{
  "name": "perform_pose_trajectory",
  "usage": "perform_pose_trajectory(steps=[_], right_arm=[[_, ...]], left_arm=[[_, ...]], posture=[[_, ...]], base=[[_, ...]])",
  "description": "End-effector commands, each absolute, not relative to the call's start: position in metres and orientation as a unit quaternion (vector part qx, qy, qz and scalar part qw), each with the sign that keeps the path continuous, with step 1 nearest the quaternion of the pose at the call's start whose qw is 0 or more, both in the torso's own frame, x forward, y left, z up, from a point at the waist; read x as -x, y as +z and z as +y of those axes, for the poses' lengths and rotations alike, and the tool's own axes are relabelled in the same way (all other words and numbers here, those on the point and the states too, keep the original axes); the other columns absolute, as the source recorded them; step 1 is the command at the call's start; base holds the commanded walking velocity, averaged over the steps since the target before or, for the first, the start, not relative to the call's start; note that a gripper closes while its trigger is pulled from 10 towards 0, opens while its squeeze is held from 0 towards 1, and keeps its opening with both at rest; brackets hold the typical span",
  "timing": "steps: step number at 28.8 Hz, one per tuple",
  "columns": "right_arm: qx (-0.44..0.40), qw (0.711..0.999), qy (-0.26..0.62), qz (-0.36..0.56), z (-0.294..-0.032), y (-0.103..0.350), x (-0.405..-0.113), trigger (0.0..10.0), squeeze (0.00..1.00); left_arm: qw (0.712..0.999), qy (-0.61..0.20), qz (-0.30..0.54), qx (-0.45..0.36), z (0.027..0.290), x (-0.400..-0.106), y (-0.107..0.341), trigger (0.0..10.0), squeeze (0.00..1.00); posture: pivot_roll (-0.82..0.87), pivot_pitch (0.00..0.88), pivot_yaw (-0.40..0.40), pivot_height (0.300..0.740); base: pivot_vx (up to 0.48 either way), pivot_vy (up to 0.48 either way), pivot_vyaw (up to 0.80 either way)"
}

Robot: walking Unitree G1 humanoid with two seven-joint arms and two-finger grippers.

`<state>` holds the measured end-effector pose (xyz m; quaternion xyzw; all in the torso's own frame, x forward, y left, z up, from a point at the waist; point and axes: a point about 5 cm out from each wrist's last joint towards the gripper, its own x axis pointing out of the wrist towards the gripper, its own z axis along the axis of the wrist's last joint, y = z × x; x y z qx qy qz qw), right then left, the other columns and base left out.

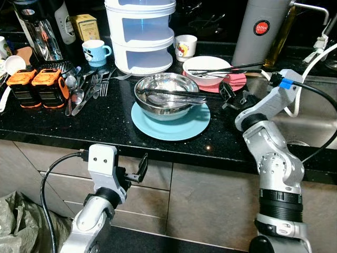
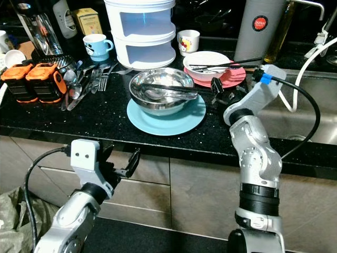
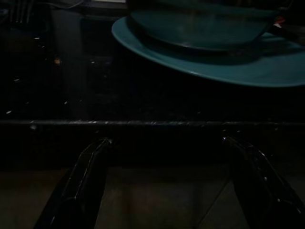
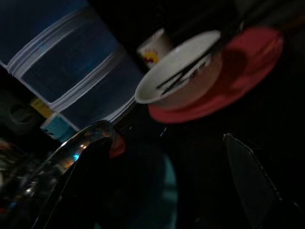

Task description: Kitchen organization

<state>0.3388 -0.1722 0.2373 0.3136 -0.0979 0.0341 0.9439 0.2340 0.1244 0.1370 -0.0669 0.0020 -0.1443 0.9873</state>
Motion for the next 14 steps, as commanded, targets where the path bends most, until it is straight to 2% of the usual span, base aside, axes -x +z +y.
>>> perform_pose_trajectory(steps=[1,14], right_arm=[[-0.334,0.937,0.035,-0.093,-0.1703,0.2406,-0.3398,10.0,0.00],[-0.353,0.931,0.034,-0.087,-0.1704,0.2456,-0.3412,10.0,0.00]], left_arm=[[0.987,-0.148,0.015,0.063,0.1252,-0.2341,0.1325,10.0,0.00],[0.986,-0.150,0.017,0.067,0.1223,-0.2320,0.1307,10.0,0.00]], posture=[[0.07,0.000,0.040,0.740],[0.06,0.000,0.031,0.740]], base=[[0.000,0.000,0.00],[0.000,0.000,0.00]])
